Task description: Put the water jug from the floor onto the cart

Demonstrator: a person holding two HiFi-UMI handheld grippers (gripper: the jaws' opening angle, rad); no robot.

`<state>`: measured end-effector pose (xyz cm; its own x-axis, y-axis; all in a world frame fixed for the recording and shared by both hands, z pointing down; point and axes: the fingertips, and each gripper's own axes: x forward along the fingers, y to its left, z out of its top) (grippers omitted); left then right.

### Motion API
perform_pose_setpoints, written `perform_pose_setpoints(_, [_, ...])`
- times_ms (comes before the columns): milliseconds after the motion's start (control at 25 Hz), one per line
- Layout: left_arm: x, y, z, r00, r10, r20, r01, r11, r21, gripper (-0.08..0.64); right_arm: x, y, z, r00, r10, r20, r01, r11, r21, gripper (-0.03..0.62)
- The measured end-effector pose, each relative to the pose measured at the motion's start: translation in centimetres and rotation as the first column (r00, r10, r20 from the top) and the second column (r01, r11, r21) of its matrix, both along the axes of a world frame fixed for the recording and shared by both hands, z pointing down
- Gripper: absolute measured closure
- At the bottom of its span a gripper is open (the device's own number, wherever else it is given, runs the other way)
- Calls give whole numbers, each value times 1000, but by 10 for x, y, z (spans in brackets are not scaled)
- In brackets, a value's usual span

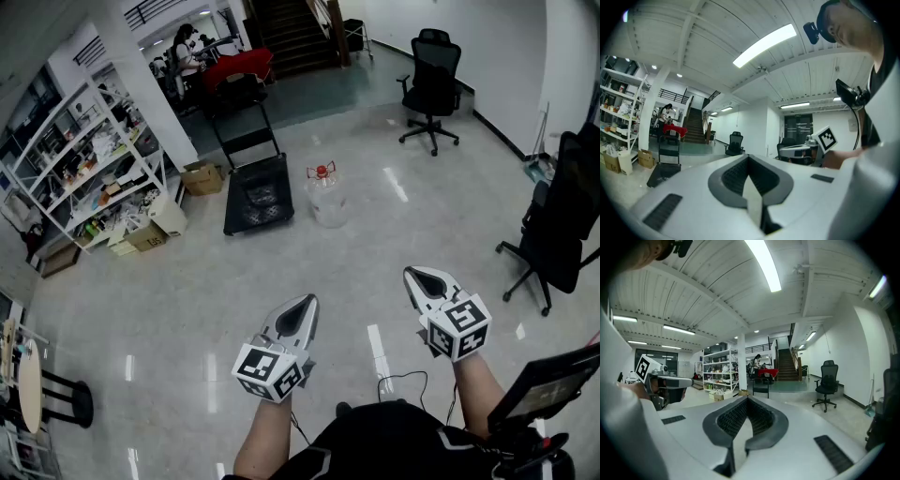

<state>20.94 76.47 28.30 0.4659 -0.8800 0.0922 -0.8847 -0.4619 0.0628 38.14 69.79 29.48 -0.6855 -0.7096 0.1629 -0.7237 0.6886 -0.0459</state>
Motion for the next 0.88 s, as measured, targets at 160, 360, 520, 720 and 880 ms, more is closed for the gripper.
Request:
perform_pose_setpoints(160, [0,2,-1,1000,-11,17,11,1000,13,568,-2,2,-2,1000,-7,-11,7,1000,13,592])
perform_pose_setpoints(360, [2,2,-3,1000,-6,26,6,1000,6,569,-3,0,-5,1000,-10,-13,10,1000,17,592])
perform_pose_setpoints(520, [-3,2,-2,1000,-2,30,2,1000,0,568,-10,-3,-6,1000,-8,-10,8,1000,16,592])
perform_pose_setpoints(720, [-15,2,2,1000,-5,28,5,1000,3,568,-23,-4,-3,1000,-15,-15,15,1000,20,592])
perform_pose_setpoints(880, [-30,2,8,1000,3,20,-3,1000,-10,569,-35,-4,-3,1000,6,1,-6,1000,13,591])
